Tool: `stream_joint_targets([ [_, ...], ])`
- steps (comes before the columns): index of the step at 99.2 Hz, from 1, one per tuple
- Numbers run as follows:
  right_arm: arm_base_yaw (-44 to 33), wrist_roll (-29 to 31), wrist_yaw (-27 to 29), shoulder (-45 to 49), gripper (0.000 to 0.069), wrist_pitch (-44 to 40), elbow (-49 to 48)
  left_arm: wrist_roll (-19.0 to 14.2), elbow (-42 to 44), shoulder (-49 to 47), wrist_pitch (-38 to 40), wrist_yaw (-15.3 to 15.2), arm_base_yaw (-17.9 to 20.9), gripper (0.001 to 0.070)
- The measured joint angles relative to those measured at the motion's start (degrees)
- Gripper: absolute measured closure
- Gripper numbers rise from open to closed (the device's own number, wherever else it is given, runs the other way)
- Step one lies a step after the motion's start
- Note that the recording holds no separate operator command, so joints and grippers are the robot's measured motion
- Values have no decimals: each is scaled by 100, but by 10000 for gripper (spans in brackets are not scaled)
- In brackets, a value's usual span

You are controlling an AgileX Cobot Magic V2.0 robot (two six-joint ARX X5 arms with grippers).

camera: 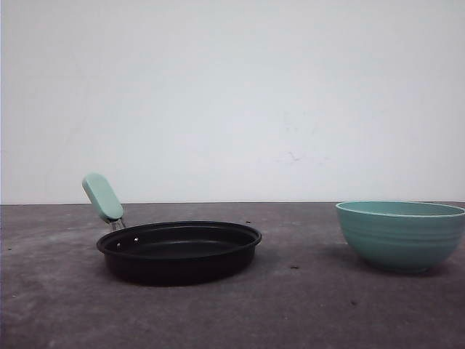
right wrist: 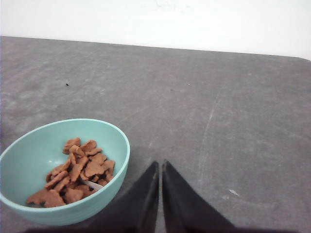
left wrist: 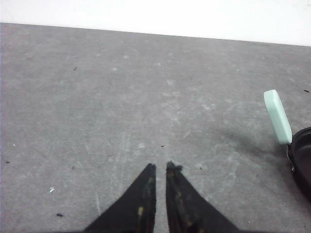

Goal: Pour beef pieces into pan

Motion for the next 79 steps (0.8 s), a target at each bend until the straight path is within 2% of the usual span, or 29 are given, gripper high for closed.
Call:
stream_joint_targets([
  [32,0,39,105,122,681,90,-2,0,0,0,2,0,0,697],
  [42,0,275,81,122,681,450,-4,-20,-7,0,31,2,0,697],
  [48,0,505,-7,122,681,649,-4,-155,-20,0,76,31,0,697],
  [57,0,981,-365,122,681,929,-4,-612,-37,0,127,46,0,697],
  [65,0,1410,-761,122,681,1174,-4,-1215,-37,0,133,146,0,697],
  [72,0,1770,-811,122,681,1425,-2,-1829,-37,0,190,389,0,697],
  [79,4,2124,-813,122,682,1392,70,-2365,-9,0,417,765,0,697],
])
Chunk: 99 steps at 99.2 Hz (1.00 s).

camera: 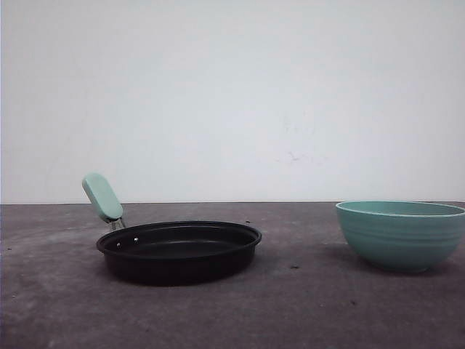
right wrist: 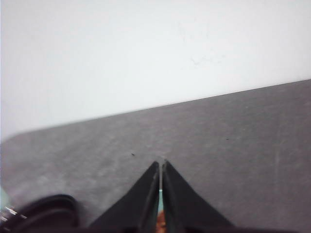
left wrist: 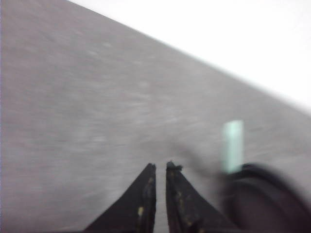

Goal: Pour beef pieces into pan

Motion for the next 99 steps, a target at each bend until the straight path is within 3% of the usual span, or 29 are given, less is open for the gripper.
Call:
stream_joint_targets([
  [8,0,247,0,2,682,-229,289,-319,264,26,52,326,0,697],
  [24,0,348,44,170,682,-802,1565,-448,1545,551,-348,284,0,697],
  [37,0,-33,48,817,682,-1464,2763,-122,2876,1652,-688,352,0,697],
  [47,0,-387,90,1547,682,-1943,3703,201,4002,2653,-922,590,0,697],
  [64,0,-743,173,2691,682,-2487,5252,398,5650,4006,-1097,901,0,692],
  [69,0,-811,166,2924,682,-2645,5595,415,5925,4221,-1082,1008,0,663],
  [74,0,-868,101,3099,671,-2796,5864,417,6087,4328,-1086,1139,0,577],
  [79,0,-911,-31,3241,581,-2924,6078,435,6161,4358,-1099,1250,0,432],
  [90,0,-918,-96,3399,253,-3018,6271,476,6188,4358,-1200,1338,-13,111],
  [95,0,-927,-98,3410,103,-3071,6275,527,6188,4356,-1338,1338,-37,30],
  [99,0,-931,-101,3410,1,-3169,6275,619,6188,4356,-1480,1325,-68,15],
])
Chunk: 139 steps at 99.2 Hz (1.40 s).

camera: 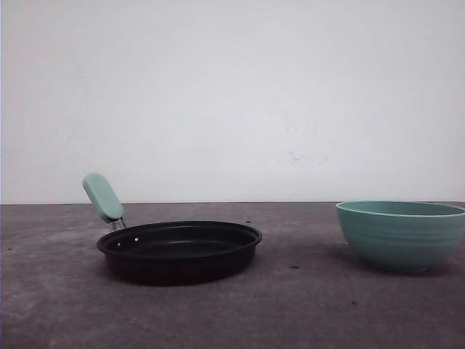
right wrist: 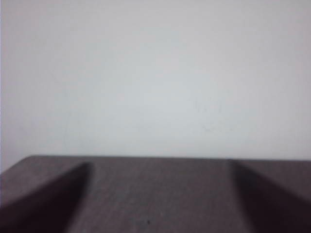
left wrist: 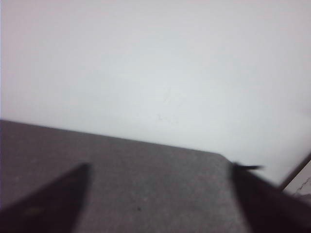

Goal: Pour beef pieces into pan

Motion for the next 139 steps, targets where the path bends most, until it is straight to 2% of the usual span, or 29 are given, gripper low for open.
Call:
stream_joint_targets([
  [13,0,-118,72,20,7,-466,0,229,-22,59,-527,-227,-109,16],
  [23,0,-197,164,94,7,-828,0,284,-350,94,-400,-289,-190,16],
  [31,0,-232,164,181,7,-1034,0,208,-811,131,-162,-286,-251,16],
  [40,0,-236,149,251,7,-1123,0,-72,-1475,232,223,-269,-295,16],
  [49,0,-236,142,240,7,-1121,0,-527,-2212,448,741,-173,-302,16],
  [64,0,-236,26,155,7,-1217,0,-1250,-2905,1189,1620,444,-334,30],
  [84,0,-238,-39,61,7,-1471,0,-1539,-2903,2712,2675,876,-498,37],
  [112,0,-238,-48,-170,7,-1985,0,-1978,-2903,4275,3958,894,-551,42],
  [118,0,-238,-44,-258,7,-2048,0,-2129,-2903,4507,4229,894,-573,80],
  [130,0,-238,-31,-321,7,-2129,0,-2444,-2903,4868,4690,894,-667,257],
  [139,0,-240,-26,-321,7,-2142,0,-2542,-2903,5010,4843,894,-765,336],
])
